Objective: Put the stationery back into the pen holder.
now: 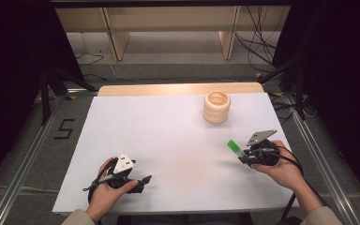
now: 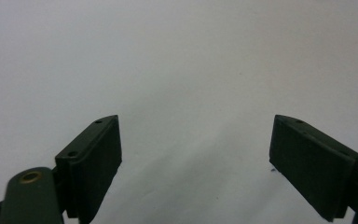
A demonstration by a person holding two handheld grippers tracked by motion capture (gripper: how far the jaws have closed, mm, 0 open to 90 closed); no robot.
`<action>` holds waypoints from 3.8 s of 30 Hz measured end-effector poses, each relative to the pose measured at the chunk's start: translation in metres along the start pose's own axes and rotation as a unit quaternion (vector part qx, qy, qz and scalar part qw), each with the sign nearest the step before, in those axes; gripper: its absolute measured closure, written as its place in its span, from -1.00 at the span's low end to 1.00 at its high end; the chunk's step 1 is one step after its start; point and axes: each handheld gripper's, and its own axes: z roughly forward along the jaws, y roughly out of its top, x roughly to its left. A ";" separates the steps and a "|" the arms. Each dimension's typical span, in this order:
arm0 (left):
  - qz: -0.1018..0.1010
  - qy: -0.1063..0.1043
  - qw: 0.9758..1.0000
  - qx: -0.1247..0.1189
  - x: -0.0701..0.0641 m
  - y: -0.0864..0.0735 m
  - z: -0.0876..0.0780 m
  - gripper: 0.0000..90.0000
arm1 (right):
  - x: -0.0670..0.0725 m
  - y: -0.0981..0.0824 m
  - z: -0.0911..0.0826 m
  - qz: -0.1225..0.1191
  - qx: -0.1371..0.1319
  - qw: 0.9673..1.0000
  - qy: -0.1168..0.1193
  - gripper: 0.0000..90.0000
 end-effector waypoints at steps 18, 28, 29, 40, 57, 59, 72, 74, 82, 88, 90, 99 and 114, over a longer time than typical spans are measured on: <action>0.000 0.001 1.000 -0.001 0.000 0.000 -0.001 -0.63 | -0.008 0.003 -0.004 0.078 -0.086 0.992 -0.046 0.47; 0.000 0.001 1.000 -0.001 0.000 0.000 -0.001 -0.63 | -0.011 0.008 -0.004 0.103 -0.120 0.985 -0.067 0.48; 0.000 0.000 1.000 -0.001 0.000 0.000 -0.001 -0.63 | -0.012 0.008 -0.004 0.105 -0.121 0.985 -0.069 0.48; 0.000 0.000 1.000 -0.002 0.000 0.000 -0.001 -0.63 | -0.015 0.014 0.000 0.117 -0.135 0.981 -0.073 0.47; -0.002 0.000 1.000 -0.003 0.000 0.001 -0.001 -0.63 | -0.020 0.025 0.006 0.134 -0.153 0.975 -0.087 0.47; -0.001 0.000 1.000 -0.002 0.000 0.001 -0.001 -0.63 | -0.020 0.026 0.006 0.136 -0.154 0.975 -0.089 0.48; -0.001 -0.001 1.000 -0.002 0.000 0.001 0.000 -0.63 | -0.023 0.034 0.008 0.146 -0.164 0.971 -0.097 0.48; -0.001 -0.001 1.000 -0.002 0.000 0.001 0.000 -0.63 | -0.024 0.036 0.009 0.144 -0.166 0.970 -0.100 0.47; -0.001 -0.001 1.000 -0.002 0.000 0.001 0.000 -0.63 | -0.027 0.043 0.011 0.154 -0.176 0.967 -0.105 0.48; -0.001 -0.001 1.000 -0.002 0.000 0.000 0.000 -0.63 | -0.030 0.050 0.012 0.158 -0.183 0.964 -0.109 0.48; -0.001 -0.002 1.000 -0.001 0.000 0.000 0.000 -0.63 | -0.031 0.052 0.012 0.158 -0.185 0.964 -0.110 0.47; -0.001 -0.001 1.000 -0.002 0.000 0.000 0.000 -0.63 | -0.036 0.063 0.012 0.160 -0.193 0.961 -0.114 0.48; -0.002 -0.001 1.000 -0.003 0.000 0.001 0.000 -0.63 | -0.047 0.077 0.016 0.172 -0.203 0.956 -0.120 0.48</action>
